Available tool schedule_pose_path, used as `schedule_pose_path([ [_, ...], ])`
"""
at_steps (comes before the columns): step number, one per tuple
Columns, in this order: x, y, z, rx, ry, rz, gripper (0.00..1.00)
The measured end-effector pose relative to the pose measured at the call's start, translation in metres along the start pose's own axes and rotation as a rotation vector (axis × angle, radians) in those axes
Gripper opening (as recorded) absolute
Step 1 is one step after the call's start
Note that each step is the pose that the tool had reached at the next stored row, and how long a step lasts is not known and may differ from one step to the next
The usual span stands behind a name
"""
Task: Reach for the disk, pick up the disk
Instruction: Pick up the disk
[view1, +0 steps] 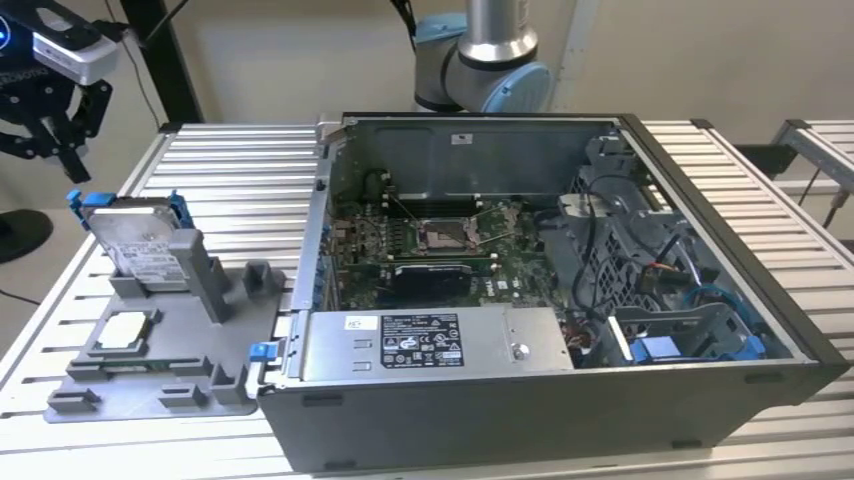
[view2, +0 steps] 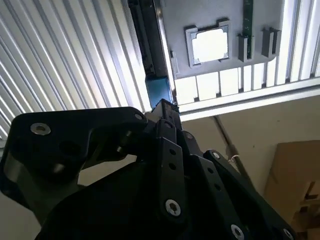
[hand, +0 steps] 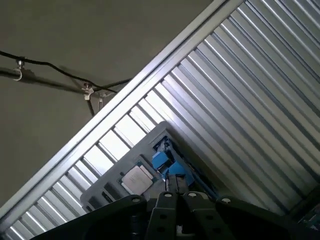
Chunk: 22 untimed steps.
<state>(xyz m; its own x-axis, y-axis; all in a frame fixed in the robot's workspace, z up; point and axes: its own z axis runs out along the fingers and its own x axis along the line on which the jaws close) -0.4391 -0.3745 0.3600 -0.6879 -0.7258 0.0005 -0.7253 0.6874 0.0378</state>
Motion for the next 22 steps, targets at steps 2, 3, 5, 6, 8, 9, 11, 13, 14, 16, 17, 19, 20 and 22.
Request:
schedule_pose_path([
  [2, 0.0, 0.0, 0.0, 0.0, 0.0012, -0.031, 0.0],
  [3, 0.0, 0.0, 0.0, 0.0001, 0.0017, -0.047, 0.0],
  [5, 0.0, 0.0, 0.0, 0.0001, 0.0029, -0.079, 0.0],
  [6, 0.0, 0.0, 0.0, 0.0001, 0.0035, -0.095, 0.0],
  [8, 0.0, 0.0, 0.0, 0.0001, 0.0048, -0.128, 0.0],
  [9, 0.0, 0.0, 0.0, 0.0001, 0.0054, -0.144, 0.0],
  [11, 0.0, 0.0, 0.0, 0.0002, 0.0066, -0.177, 0.0],
  [13, 0.0, 0.0, 0.0, 0.0006, 0.0075, -0.21, 0.0],
  [14, 0.0, 0.0, 0.0, 0.0013, 0.0076, -0.226, 0.0],
  [16, 0.0, 0.0, -0.0001, 0.0046, 0.0062, -0.258, 0.0],
  [17, 0.0, 0.0001, -0.0001, 0.0079, 0.0044, -0.274, 0.0],
  [19, 0.0, 0.0, 0.0001, 0.0158, -0.0004, -0.305, 0.0],
  [20, 0.0, 0.0, 0.0001, 0.0202, -0.0031, -0.321, 0.0],
  [22, 0.0, 0.0, 0.0003, 0.0282, -0.0078, -0.355, 0.0],
])
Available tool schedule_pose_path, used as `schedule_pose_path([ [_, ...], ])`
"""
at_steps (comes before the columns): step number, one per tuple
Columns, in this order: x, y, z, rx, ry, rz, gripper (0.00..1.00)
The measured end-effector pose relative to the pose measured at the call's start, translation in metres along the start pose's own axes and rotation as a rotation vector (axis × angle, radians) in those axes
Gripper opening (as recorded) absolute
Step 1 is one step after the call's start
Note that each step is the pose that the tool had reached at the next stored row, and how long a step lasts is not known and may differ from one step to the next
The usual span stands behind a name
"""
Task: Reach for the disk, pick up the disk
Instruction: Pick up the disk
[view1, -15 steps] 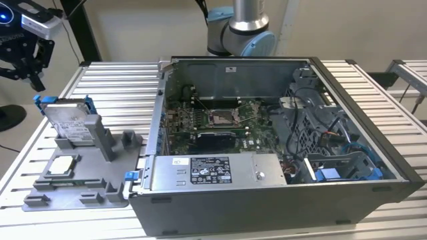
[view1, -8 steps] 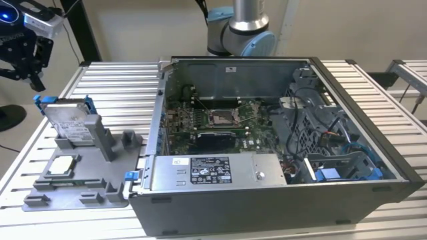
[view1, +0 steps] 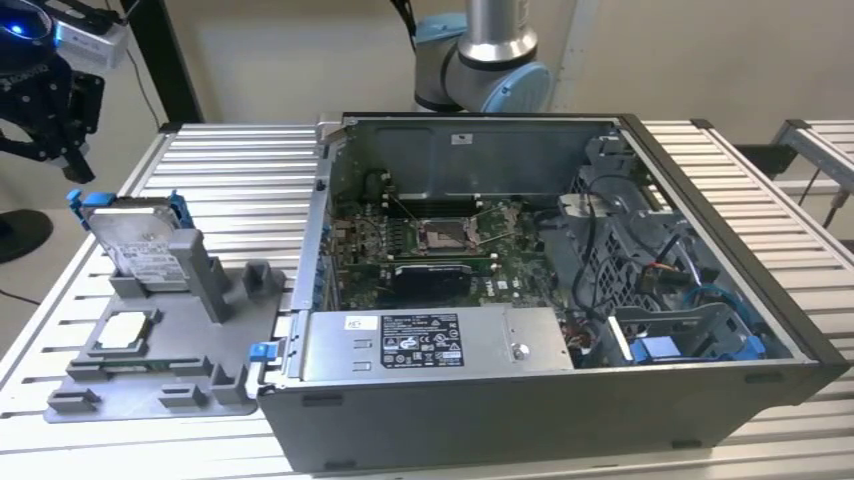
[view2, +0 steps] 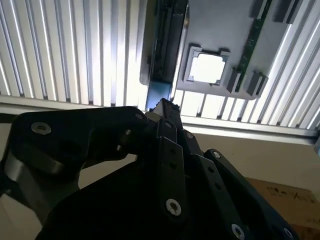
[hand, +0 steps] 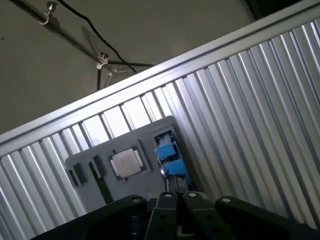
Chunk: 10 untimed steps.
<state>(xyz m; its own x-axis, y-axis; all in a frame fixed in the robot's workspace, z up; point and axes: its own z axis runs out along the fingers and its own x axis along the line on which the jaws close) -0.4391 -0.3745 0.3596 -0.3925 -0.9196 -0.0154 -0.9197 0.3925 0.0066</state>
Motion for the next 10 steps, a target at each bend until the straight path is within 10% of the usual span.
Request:
schedule_pose_path([
  [10, 0.0, 0.0, 0.0028, 0.0031, -0.0017, -0.183, 0.0],
])
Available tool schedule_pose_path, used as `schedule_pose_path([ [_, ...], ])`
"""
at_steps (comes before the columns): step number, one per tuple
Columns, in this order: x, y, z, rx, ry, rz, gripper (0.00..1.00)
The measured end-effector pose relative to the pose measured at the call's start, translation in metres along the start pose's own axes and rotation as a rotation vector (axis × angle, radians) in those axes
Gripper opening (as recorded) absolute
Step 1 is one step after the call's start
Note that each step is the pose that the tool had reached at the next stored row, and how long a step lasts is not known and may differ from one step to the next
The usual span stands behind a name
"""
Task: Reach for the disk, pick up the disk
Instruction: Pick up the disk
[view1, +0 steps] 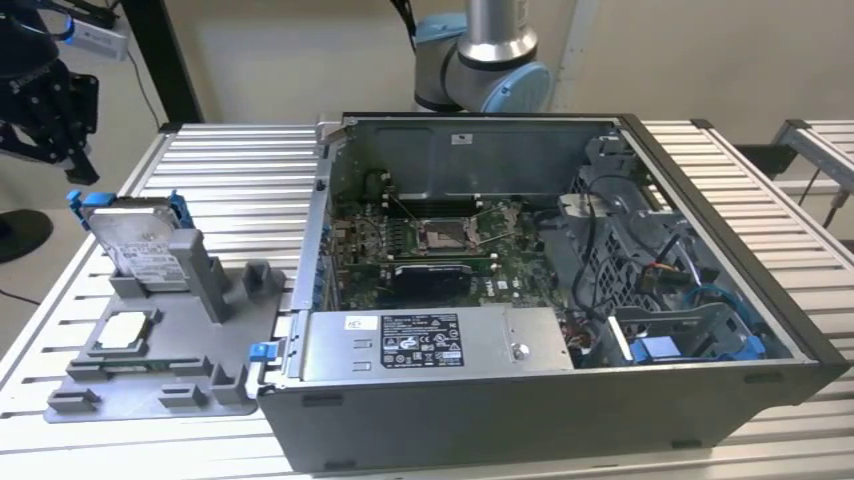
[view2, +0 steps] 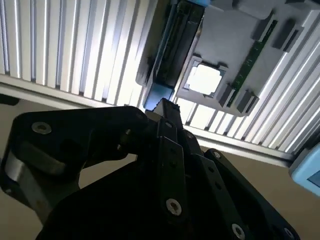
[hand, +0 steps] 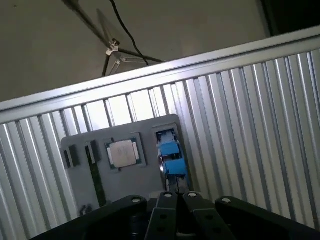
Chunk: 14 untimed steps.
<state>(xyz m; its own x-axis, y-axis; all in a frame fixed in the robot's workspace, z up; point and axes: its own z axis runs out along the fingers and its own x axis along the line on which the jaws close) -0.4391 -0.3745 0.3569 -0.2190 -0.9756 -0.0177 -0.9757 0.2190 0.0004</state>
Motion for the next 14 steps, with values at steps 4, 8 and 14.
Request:
schedule_pose_path([
  [4, 0.0, 0.0, 0.0004, -0.0005, -0.0001, -0.061, 0.0],
  [8, 0.0, -0.0001, 0.0005, -0.0007, -0.001, -0.073, 0.0],
  [14, 0.0, -0.0001, 0.0005, -0.0008, -0.001, -0.074, 0.0],
])
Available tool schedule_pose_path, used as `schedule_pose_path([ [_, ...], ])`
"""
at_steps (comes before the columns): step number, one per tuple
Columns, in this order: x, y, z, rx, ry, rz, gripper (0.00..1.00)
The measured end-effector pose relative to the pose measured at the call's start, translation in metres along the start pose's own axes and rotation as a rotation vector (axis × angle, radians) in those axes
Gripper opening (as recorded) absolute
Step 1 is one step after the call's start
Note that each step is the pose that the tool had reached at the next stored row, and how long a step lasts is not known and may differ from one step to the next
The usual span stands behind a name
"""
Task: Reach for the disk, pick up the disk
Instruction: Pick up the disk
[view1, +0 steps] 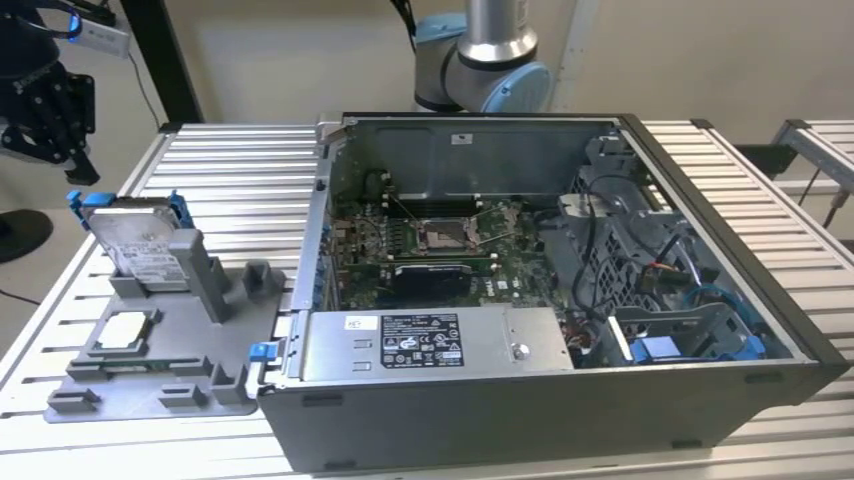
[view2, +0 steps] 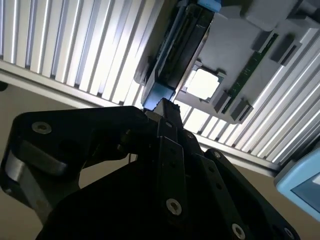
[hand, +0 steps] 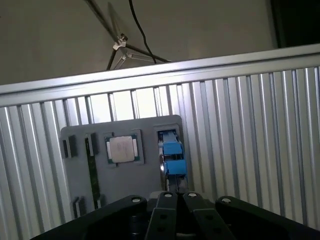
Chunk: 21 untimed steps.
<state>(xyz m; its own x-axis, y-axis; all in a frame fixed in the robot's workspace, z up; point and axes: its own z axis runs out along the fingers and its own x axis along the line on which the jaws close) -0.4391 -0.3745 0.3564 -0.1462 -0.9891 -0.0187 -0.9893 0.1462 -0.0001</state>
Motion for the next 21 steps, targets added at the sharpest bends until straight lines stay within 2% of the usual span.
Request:
schedule_pose_path([
  [1, 0.0, 0.0, 0.0, 0.0, 0.0, 0.0, 0.0],
  [2, 0.0, 0.0, 0.0, 0.0, 0.0, 0.0, 1.0],
  [17, 0.0, 0.0, 0.0, -0.0002, 0.0001, -0.004, 1.0],
  [21, 0.0, 0.0, 0.0029, -0.0001, 0.0, -0.005, 1.0],
])
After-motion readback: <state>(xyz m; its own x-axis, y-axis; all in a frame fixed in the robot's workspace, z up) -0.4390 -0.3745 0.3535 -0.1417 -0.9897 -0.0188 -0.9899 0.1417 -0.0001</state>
